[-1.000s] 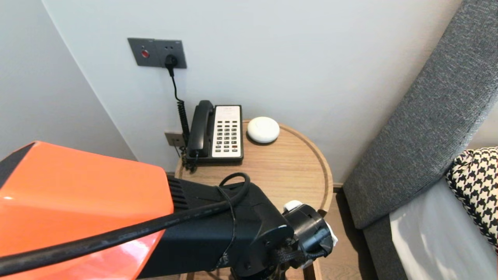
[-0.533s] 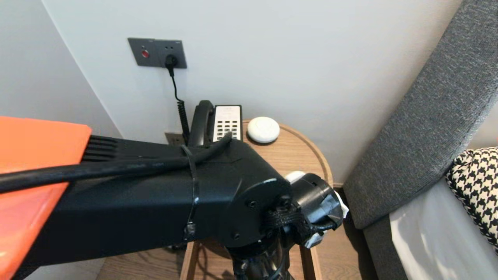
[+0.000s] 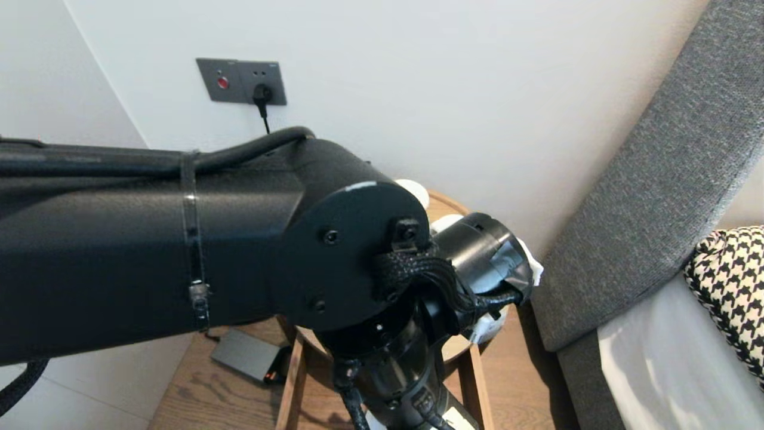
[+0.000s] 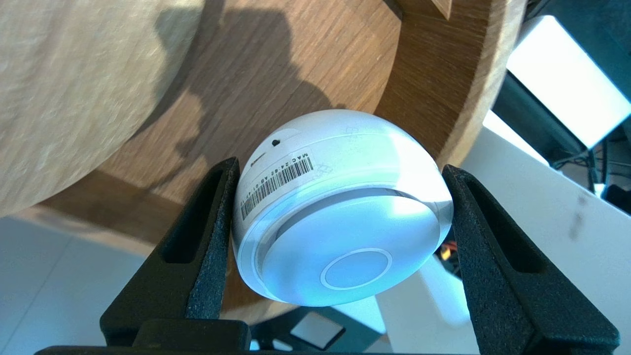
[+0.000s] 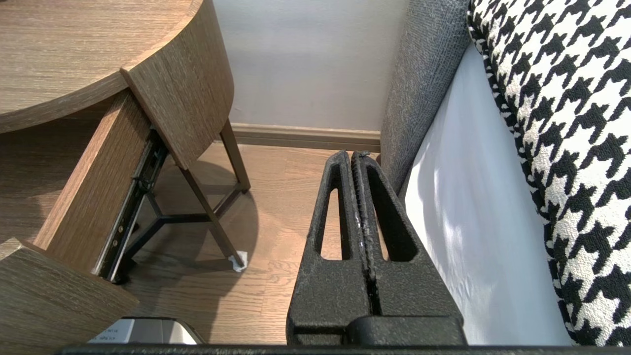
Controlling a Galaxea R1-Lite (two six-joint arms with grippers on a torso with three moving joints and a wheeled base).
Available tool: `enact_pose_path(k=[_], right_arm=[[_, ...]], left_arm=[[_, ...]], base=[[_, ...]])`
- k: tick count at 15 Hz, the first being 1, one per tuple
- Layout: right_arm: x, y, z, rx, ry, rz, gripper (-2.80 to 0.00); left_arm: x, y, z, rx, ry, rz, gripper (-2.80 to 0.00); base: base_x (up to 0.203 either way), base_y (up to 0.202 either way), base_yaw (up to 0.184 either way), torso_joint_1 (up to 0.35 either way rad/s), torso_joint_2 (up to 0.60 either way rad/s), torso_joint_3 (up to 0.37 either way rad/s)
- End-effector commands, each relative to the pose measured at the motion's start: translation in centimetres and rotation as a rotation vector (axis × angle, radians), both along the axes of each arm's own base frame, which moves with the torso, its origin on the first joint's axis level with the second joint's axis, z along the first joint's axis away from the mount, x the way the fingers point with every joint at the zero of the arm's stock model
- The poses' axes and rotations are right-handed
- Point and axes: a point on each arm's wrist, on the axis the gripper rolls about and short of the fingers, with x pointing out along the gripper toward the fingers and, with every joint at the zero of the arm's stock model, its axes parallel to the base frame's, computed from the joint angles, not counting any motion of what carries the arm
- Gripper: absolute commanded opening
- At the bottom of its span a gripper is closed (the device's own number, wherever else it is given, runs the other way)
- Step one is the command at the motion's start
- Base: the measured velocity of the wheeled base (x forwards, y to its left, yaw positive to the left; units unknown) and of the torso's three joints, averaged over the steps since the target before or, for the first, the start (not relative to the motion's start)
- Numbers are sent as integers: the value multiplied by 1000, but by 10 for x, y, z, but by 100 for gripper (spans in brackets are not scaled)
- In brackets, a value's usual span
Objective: Take the remote control out of the drawer one by one and place them on the table
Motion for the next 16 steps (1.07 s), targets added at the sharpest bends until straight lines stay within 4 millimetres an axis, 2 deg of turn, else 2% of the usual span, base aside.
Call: enact_pose_path(k=[1, 3, 5, 8, 12, 14, 16], right_arm=[[2, 0, -7, 0, 27, 1, -280], [2, 0, -7, 0, 27, 1, -280], [2, 0, -7, 0, 27, 0, -280], [2, 0, -7, 0, 27, 0, -280], [2, 0, -7, 0, 27, 0, -280], [2, 0, -7, 0, 27, 0, -280], [2, 0, -7, 0, 27, 0, -280]], left_arm=[[-1, 4, 10, -8, -9, 6, -280], [-1, 7, 21, -23, -45, 18, -280], [5, 10, 23, -18, -66, 45, -280], [32, 20, 16, -1, -53, 176, -280], [73, 46, 11, 11, -39, 335, -280], [82, 55, 14, 1, -36, 369, -280], [83, 55, 12, 8, -27, 373, -280]], base=[[0, 0, 0, 0, 0, 0], [0, 0, 0, 0, 0, 0], [0, 0, 0, 0, 0, 0], [0, 0, 0, 0, 0, 0], [0, 0, 0, 0, 0, 0], [0, 0, 0, 0, 0, 0], [0, 0, 0, 0, 0, 0]])
